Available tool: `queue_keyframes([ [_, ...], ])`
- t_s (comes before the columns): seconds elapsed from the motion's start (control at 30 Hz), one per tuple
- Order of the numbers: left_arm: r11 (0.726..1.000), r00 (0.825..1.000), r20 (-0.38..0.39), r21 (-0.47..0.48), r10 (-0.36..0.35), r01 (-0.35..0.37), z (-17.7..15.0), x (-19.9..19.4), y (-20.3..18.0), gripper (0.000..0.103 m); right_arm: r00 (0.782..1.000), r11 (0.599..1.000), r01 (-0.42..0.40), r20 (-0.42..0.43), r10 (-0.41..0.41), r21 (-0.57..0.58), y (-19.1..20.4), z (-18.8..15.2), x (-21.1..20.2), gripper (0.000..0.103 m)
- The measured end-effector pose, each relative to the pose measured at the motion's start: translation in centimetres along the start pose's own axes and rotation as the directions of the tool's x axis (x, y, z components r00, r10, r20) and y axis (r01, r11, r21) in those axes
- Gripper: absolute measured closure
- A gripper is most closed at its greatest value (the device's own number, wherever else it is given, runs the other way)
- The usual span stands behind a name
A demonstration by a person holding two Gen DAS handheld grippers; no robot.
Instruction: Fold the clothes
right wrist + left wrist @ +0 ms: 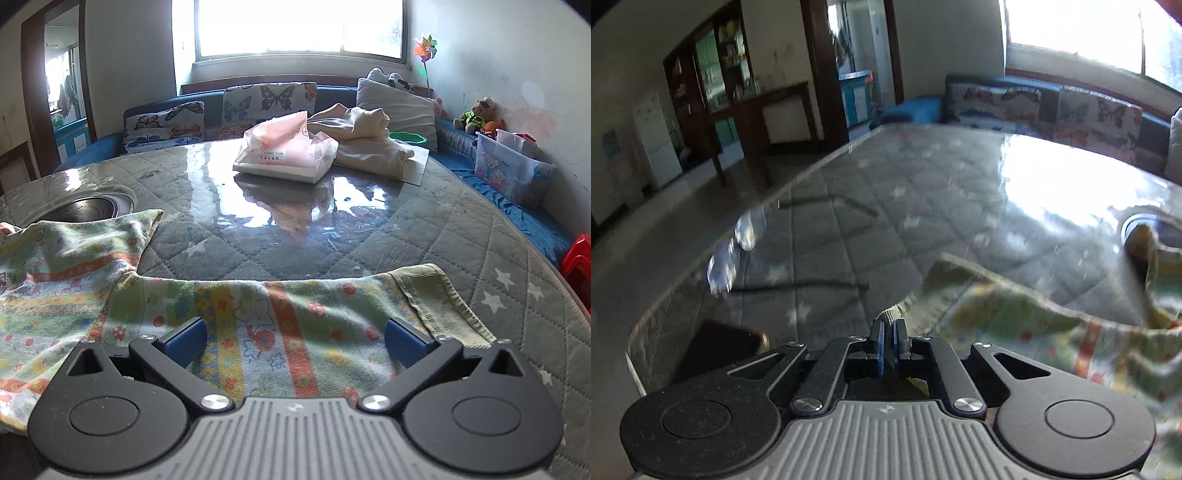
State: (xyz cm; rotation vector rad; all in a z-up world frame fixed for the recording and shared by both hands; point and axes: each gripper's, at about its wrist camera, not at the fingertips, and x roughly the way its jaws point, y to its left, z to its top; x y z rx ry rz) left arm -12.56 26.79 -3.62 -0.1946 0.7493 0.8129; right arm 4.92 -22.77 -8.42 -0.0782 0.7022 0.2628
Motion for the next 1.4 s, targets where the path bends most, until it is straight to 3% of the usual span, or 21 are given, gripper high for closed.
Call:
queue_keyframes([
  [0.17,1.0,1.0,-0.016,0.0,0.006,-0.006,-0.1,-0.4,0.3,0.089,1.0,1.0,-0.005,-0.026,0.005,-0.013,0.3,0.3,-0.2,0.0],
  [0.3,1.0,1.0,0.025,0.008,0.0,0.0,1.1,-1.9,0.5,0.08,0.995,0.996,-0.086,-0.04,0.086,0.013,1.3,0.8,-1.4,0.0],
  [0.37,0.999,0.998,0.047,0.017,-0.044,0.043,1.6,-3.0,0.0,0.074,0.987,0.988,-0.154,-0.047,0.153,-0.023,3.0,1.0,-2.1,0.0],
  [0.47,0.984,0.984,0.065,0.083,-0.165,0.159,1.7,-4.9,-2.5,0.07,0.969,0.961,-0.246,-0.061,0.24,-0.127,6.5,1.1,-2.8,0.0],
  [0.6,0.911,0.93,0.045,0.222,-0.365,0.347,0.6,-7.1,-7.7,0.07,0.938,0.91,-0.346,-0.088,0.334,-0.227,11.1,0.8,-3.2,0.0],
  [0.7,0.844,0.883,0.004,0.293,-0.47,0.449,-0.6,-8.1,-11.1,0.07,0.932,0.883,-0.362,-0.115,0.343,-0.299,13.5,-0.1,-3.3,0.0],
  [0.9,0.71,0.799,-0.086,0.409,-0.595,0.573,-3.3,-9.4,-16.5,0.068,0.935,0.859,-0.352,-0.106,0.338,-0.37,14.5,-2.1,-4.1,0.0],
  [1.0,0.655,0.777,-0.123,0.466,-0.618,0.595,-5.3,-10.1,-18.5,0.065,0.93,0.864,-0.366,-0.113,0.349,-0.346,13.7,-2.3,-4.3,0.0],
  [1.07,0.625,0.771,-0.148,0.501,-0.62,0.598,-6.4,-10.2,-19.2,0.062,0.926,0.866,-0.376,-0.123,0.356,-0.329,13.3,-2.2,-4.2,0.0],
  [1.2,0.595,0.766,-0.186,0.527,-0.615,0.606,-7.1,-9.9,-19.3,0.058,0.918,0.858,-0.395,-0.119,0.377,-0.327,12.9,-0.8,-4.5,0.0],
  [1.3,0.616,0.781,-0.159,0.529,-0.604,0.584,-5.0,-9.4,-19.3,0.057,0.91,0.858,-0.412,-0.104,0.4,-0.308,13.1,0.7,-3.9,0.0],
  [1.4,0.636,0.796,-0.131,0.531,-0.591,0.56,-2.9,-8.8,-19.2,0.055,0.898,0.85,-0.441,-0.145,0.416,-0.288,13.9,1.4,-1.9,0.0],
])
